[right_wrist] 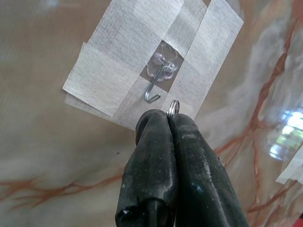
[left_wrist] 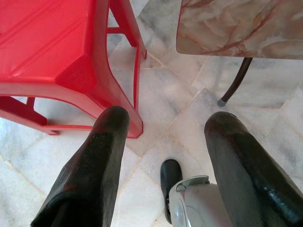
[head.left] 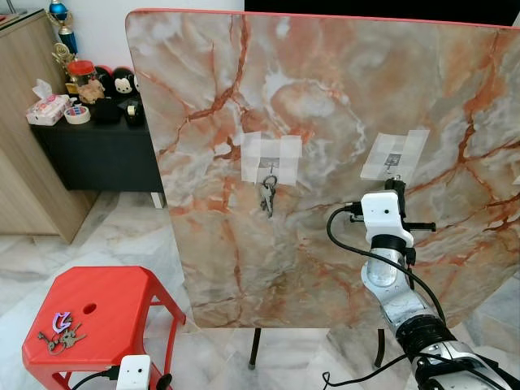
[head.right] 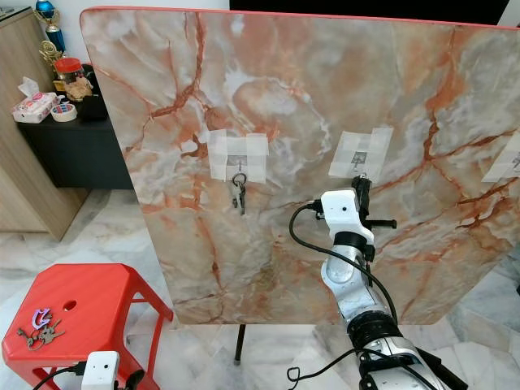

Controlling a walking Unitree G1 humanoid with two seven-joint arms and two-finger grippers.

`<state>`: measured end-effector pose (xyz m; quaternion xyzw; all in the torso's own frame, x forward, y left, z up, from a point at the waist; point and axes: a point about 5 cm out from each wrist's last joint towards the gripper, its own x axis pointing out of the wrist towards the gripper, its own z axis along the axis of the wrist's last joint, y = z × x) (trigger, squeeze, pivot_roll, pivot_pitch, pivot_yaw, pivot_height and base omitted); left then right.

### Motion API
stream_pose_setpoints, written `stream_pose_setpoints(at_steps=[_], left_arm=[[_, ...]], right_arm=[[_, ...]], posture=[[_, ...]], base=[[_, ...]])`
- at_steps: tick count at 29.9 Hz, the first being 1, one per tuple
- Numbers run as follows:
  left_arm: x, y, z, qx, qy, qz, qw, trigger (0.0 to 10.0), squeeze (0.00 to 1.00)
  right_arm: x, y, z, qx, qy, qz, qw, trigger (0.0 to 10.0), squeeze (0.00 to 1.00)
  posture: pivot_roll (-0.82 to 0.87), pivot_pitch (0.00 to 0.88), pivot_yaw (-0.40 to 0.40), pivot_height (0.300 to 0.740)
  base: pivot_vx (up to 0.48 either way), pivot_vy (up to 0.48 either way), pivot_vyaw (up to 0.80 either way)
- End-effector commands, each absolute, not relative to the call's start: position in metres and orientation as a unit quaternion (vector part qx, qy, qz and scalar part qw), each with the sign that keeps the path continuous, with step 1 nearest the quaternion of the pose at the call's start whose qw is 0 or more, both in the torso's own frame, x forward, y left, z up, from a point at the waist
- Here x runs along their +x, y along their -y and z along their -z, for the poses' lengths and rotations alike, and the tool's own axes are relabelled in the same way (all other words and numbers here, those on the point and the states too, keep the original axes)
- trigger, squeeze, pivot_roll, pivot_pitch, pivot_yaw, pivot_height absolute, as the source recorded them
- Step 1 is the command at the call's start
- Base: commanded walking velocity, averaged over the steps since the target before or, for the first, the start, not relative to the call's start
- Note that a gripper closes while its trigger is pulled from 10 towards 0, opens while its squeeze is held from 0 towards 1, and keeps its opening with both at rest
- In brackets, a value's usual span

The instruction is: Hang keys on a hook

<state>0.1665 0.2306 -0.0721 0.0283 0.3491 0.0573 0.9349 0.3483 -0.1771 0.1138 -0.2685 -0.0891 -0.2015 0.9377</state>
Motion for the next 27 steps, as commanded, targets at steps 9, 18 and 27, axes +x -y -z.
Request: stream_pose_setpoints(at_steps=[9,18,27], left_arm=[[0.1649,-0.2299,0.0730,0.033,-0.351,-0.055,0.934,10.0,0.00],[0.1652,-0.2297,0.0730,0.033,-0.352,-0.054,0.934,10.0,0.00],[0.1651,-0.2296,0.0730,0.033,-0.351,-0.054,0.934,10.0,0.00]], right_arm=[[0.3522,0.1764,-0.1277,-0.267,0.119,0.205,0.934,10.0,0.00],[0.3534,0.1777,-0.1290,-0.271,0.119,0.203,0.933,10.0,0.00],[0.3547,0.1767,-0.1290,-0.275,0.116,0.195,0.934,10.0,0.00]], posture=[[0.06,0.000,-0.069,0.740],[0.06,0.000,-0.068,0.740],[0.06,0.000,-0.068,0.740]], base=[[0.000,0.000,0.00],[0.000,0.000,0.00],[0.000,0.000,0.00]])
